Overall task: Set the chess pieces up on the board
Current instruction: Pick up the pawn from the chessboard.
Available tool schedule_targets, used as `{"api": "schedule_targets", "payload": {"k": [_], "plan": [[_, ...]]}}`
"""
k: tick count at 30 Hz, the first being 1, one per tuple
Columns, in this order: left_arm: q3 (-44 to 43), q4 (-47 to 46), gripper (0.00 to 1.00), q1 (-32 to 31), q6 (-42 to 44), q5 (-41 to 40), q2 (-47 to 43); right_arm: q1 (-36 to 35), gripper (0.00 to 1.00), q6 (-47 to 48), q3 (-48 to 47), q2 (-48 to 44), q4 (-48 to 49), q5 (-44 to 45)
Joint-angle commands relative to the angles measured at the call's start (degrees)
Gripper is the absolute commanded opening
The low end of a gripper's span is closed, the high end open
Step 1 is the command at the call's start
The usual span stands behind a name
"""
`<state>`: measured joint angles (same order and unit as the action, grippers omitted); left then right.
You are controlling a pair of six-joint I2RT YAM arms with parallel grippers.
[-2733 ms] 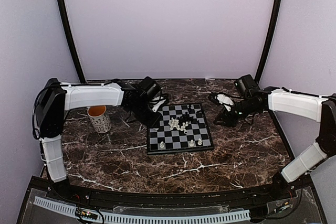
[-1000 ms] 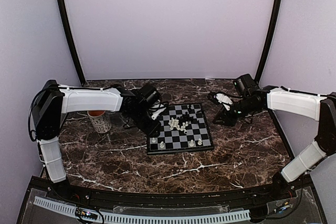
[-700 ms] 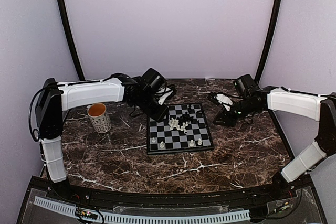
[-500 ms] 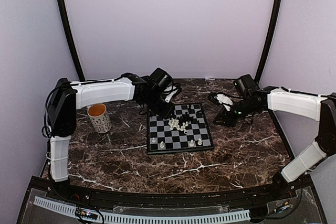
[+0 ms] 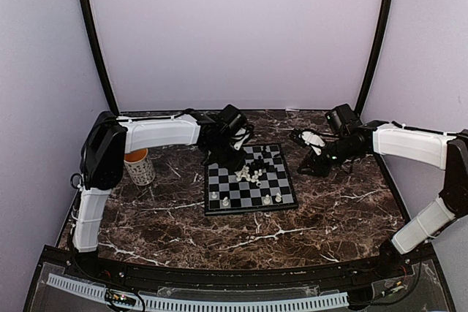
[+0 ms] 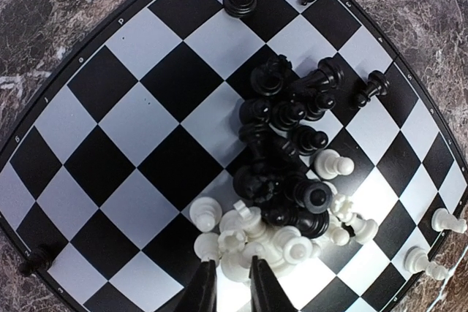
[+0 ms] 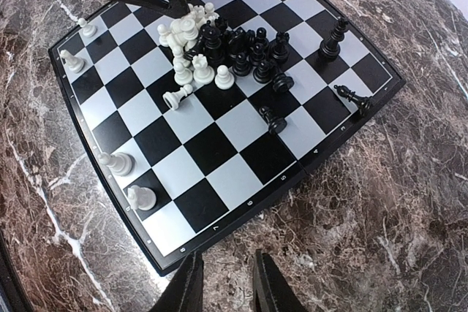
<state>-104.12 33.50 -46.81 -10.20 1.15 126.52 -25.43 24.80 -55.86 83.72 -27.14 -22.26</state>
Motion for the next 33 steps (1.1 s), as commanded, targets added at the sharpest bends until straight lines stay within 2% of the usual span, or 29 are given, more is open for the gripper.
{"api": "schedule_targets", "payload": {"k": [1, 11, 17, 20, 33], "plan": [[-1.1, 0.9, 0.19, 0.5, -0.9, -0.4, 0.3, 0.3, 0.25, 0.3, 0.4, -1.0, 0.8, 0.0], [-0.8, 0.7, 0.19, 1.0, -0.1, -0.4, 1.7, 0.2, 0.25, 0.2, 0.0, -0.5, 0.5, -0.1], [-0.8, 0.5, 0.27, 1.0, 0.7, -0.4, 1.9, 0.2, 0.25, 0.2, -0.4, 0.2, 0.4, -0.2], [-0.9, 0.6, 0.28, 1.1, 0.7, -0.4, 2.0, 0.2, 0.25, 0.2, -0.5, 0.4, 0.3, -0.4], [-1.5, 0.6, 0.20, 1.7, 0.4, -0.4, -0.1, 0.2, 0.25, 0.2, -0.4, 0.8, 0.4, -0.2]]}}
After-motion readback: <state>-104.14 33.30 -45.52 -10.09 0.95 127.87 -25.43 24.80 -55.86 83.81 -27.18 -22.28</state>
